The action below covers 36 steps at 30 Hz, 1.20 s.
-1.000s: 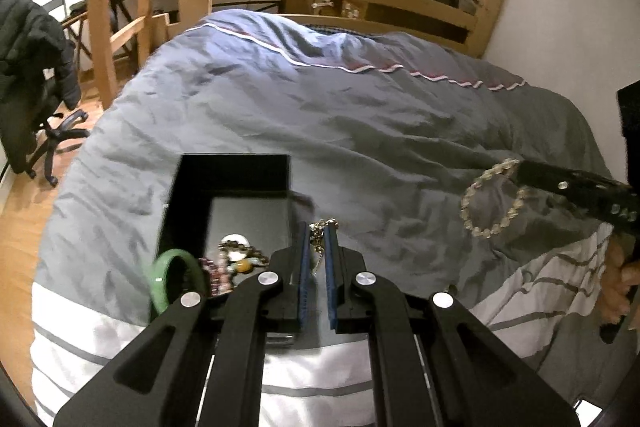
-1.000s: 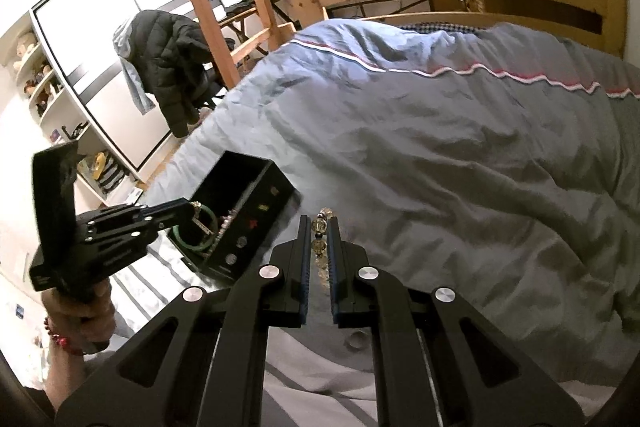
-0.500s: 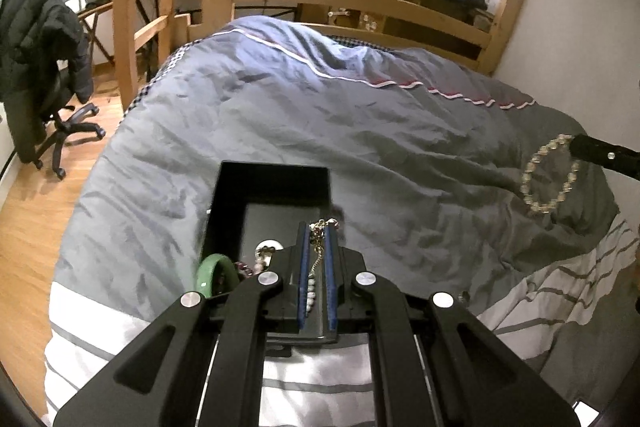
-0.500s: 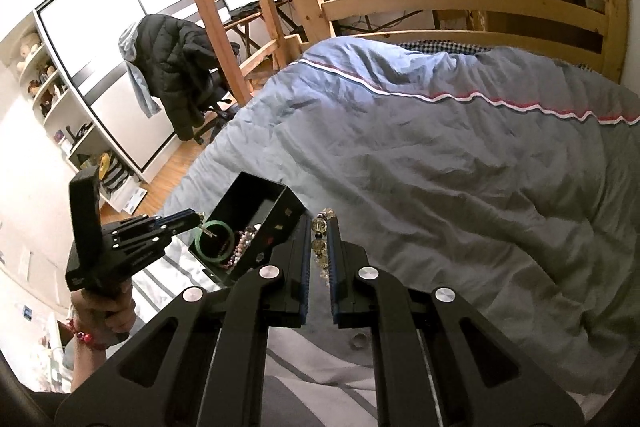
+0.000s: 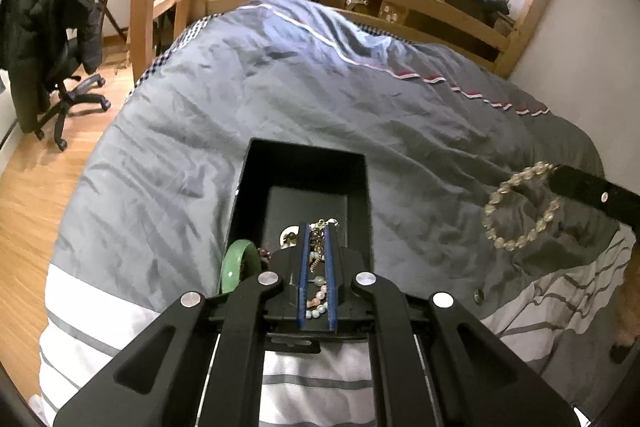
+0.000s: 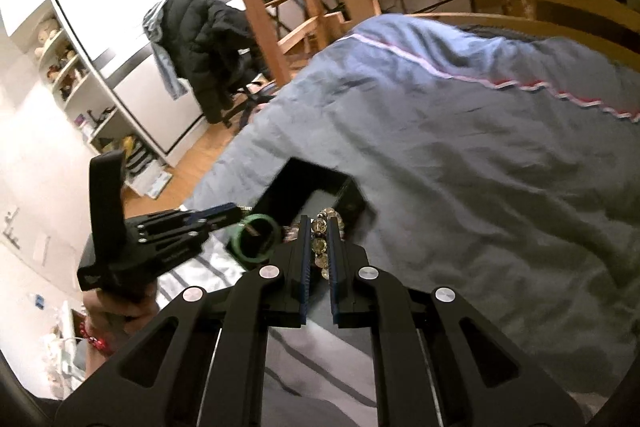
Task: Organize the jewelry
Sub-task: 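Carry both gold pieces to black box and open both tools over it, then move both tools to the silver ring on the bed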
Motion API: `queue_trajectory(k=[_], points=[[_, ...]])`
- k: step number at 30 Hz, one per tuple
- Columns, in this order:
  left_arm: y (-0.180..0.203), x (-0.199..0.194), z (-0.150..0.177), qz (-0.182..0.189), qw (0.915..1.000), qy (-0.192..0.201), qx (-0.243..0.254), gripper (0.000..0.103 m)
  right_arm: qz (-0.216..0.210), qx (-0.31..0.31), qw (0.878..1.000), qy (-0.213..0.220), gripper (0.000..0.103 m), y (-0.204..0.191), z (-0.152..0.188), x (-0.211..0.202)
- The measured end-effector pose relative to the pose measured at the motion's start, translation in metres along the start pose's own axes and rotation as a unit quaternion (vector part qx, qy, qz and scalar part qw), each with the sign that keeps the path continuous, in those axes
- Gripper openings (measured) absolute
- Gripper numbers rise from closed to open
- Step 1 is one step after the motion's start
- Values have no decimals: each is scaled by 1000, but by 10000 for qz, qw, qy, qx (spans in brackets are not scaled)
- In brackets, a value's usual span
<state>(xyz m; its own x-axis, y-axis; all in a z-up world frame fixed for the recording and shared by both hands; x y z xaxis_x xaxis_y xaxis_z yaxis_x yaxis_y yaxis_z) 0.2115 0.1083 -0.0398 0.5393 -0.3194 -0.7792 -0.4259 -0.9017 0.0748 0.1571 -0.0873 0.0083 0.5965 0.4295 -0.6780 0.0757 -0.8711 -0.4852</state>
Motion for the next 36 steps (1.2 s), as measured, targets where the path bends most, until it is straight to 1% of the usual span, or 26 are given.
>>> queue_trajectory(k=[3,6,11,14,18,21,23,24,25,26,27,28,29,30,31,32,33,36], points=[[-8,4,2,-25,9999,-79,-143,7,-111,-28,9999,-64,9,-14,-1,22],[-17,3,2,1,9996,-72,-255,7,-196,-47,9997,-99,9,-27,-2,38],[-21,10,4,-49,9993,-196,-320,7,-280,44,9994,-205,9,-36,3,65],[-23,13,5,-169,9989,-276,-339,7,-279,76,9992,-271,9,-36,6,76],[-28,12,6,-194,9984,-291,-437,7,-248,107,9989,-392,9,-35,10,88],[-30,12,7,-216,9982,-296,-468,7,-245,61,9984,-500,9,-36,12,92],[-29,11,7,-279,9981,-282,-461,7,-204,63,9986,-492,10,-35,11,90],[-29,9,6,-356,9980,-251,-465,9,-147,75,9987,-489,11,-34,10,89],[-30,9,6,-366,9979,-240,-478,13,-113,69,9989,-449,17,-32,8,85],[-30,7,6,-380,9978,-194,-500,27,-39,62,9992,-380,22,-30,7,80],[-30,5,5,-431,9977,-141,-507,45,21,58,9995,-321,37,-27,5,76],[-29,2,5,-481,9976,-74,-495,48,97,56,9997,-211,50,-22,3,68],[-28,1,4,-508,9976,-20,-468,51,124,59,9998,-129,52,-18,2,61],[-24,-1,4,-442,9981,22,-422,53,204,45,9998,-56,54,-12,1,52],[-21,-1,3,-368,9986,54,-383,56,370,-8,9993,11,55,-5,0,42],[-14,-2,2,-305,9990,111,-312,63,567,-83,9983,93,55,2,0,31],[-7,-3,1,-275,9993,163,-215,65,677,-122,9975,136,55,9,0,23],[22,-2,-1,-125,9995,254,132,65,1075,-198,9938,219,56,36,5,-7]])
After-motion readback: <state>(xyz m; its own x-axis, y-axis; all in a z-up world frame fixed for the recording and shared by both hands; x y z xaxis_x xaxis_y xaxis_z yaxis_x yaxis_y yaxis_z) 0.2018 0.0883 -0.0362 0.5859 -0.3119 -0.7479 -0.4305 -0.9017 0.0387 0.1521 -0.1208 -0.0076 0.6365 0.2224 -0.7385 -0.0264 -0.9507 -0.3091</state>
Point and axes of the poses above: each gripper's, at about its wrist camera, not at the fingertips, and x roughly the way its jaws point, y to its right, z to its underside, the point moved 1 cm from there along x, roughly the way its jaws point, and after that the axes turned 10 degrees about x, right-handed, at the moved point
